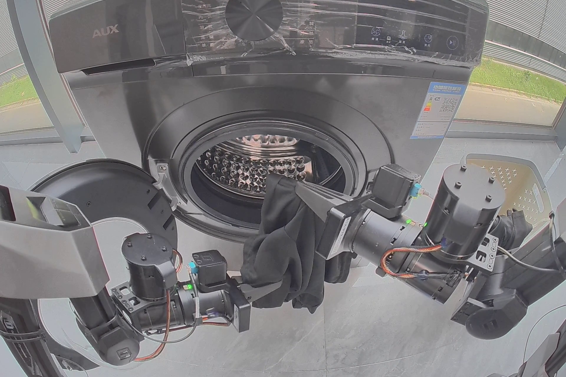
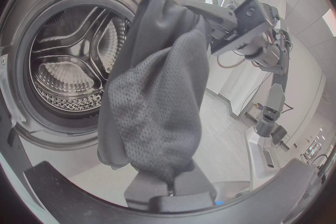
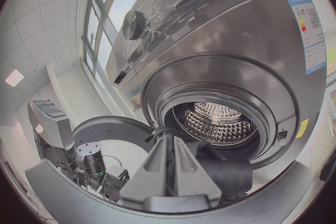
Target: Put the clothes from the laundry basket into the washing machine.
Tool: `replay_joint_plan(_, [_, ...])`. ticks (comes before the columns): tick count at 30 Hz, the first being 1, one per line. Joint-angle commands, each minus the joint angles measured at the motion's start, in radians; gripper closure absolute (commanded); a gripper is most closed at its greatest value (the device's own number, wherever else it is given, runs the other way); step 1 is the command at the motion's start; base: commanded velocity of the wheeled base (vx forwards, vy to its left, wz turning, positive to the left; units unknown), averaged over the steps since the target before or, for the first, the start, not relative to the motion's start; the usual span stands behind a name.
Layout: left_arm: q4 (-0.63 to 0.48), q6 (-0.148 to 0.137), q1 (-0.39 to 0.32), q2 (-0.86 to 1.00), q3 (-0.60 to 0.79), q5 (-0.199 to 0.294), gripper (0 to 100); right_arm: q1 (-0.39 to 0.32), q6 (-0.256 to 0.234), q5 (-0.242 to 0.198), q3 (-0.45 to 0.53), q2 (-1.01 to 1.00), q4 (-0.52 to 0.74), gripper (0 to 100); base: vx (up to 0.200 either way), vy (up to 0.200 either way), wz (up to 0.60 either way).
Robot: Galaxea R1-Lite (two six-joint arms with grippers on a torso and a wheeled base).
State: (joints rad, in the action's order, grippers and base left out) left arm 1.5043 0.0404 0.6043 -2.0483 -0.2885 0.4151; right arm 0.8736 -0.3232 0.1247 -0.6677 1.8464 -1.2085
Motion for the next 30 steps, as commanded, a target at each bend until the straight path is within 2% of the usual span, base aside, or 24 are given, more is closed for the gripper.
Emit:
replay_joint_plan(1, [0.011,-0.004,0.028,0.054,0.057,-0.006,100,-0.007,0.004,-0.002,0.014,0.034,-0.034,100,0.000,0.000,0.00])
replay_joint_plan(4, [0.013,0.006,0.023,0.125,0.097,-0.002,100,-0.008,0.004,-0.008,0.022,0.050,-0.046,100,0.000,0.000,0.00])
replay_joint_plan(7, [0.011,0.003,0.017,0.175,0.092,-0.001,100,-0.013,0.006,-0.008,0.023,0.068,-0.048,100,0.000,0.000,0.00])
replay_joint_plan(12, [0.011,0.016,0.019,0.278,0.083,0.002,100,-0.015,0.007,-0.010,0.031,0.094,-0.078,100,0.000,0.000,0.00])
replay_joint_plan(24, [0.011,0.015,0.012,0.280,0.068,-0.006,100,-0.030,0.029,-0.011,0.043,0.106,-0.123,100,0.000,0.000,0.00])
replay_joint_plan(25, [0.011,0.015,0.012,0.278,0.065,-0.006,100,-0.031,0.030,-0.013,0.048,0.106,-0.128,0,0.000,0.000,0.00])
replay_joint_plan(30, [0.011,0.016,-0.017,0.275,0.031,-0.009,100,-0.047,0.036,-0.013,0.083,0.106,-0.117,0,0.000,0.000,0.00])
